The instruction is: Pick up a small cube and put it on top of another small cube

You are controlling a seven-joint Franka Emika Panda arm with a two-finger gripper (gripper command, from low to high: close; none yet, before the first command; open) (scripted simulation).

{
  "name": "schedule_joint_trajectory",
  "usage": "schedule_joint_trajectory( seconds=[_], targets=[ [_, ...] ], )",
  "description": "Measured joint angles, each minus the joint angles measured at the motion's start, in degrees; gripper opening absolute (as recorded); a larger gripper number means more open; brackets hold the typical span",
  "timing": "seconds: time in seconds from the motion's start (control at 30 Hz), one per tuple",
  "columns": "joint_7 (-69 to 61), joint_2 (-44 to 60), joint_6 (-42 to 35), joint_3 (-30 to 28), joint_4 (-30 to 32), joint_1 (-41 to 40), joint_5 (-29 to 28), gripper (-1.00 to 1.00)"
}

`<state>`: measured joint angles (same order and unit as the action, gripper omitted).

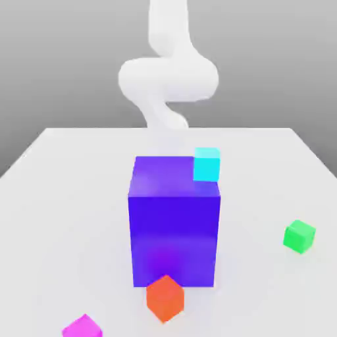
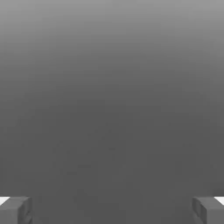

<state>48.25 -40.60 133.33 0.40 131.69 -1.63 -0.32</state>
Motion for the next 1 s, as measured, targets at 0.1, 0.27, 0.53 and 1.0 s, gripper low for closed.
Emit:
schedule_joint_trajectory(
  seconds=[0.1, 0.27, 0.53, 1.0],
  targets=[
    [3.1, 6.5, 1.9, 0.4, -0.1, -1.9, -0.5, 0.00],
    [8.1, 17.0, 5.0, 0.7, -0.3, -4.7, -1.4, 0.00],
    [15.8, 33.6, 9.9, 0.0, -0.6, -7.8, -2.5, 0.00],
    [24.4, 62.6, 19.4, -2.1, -1.5, -11.8, 1.6, 0.00]
  ],
)
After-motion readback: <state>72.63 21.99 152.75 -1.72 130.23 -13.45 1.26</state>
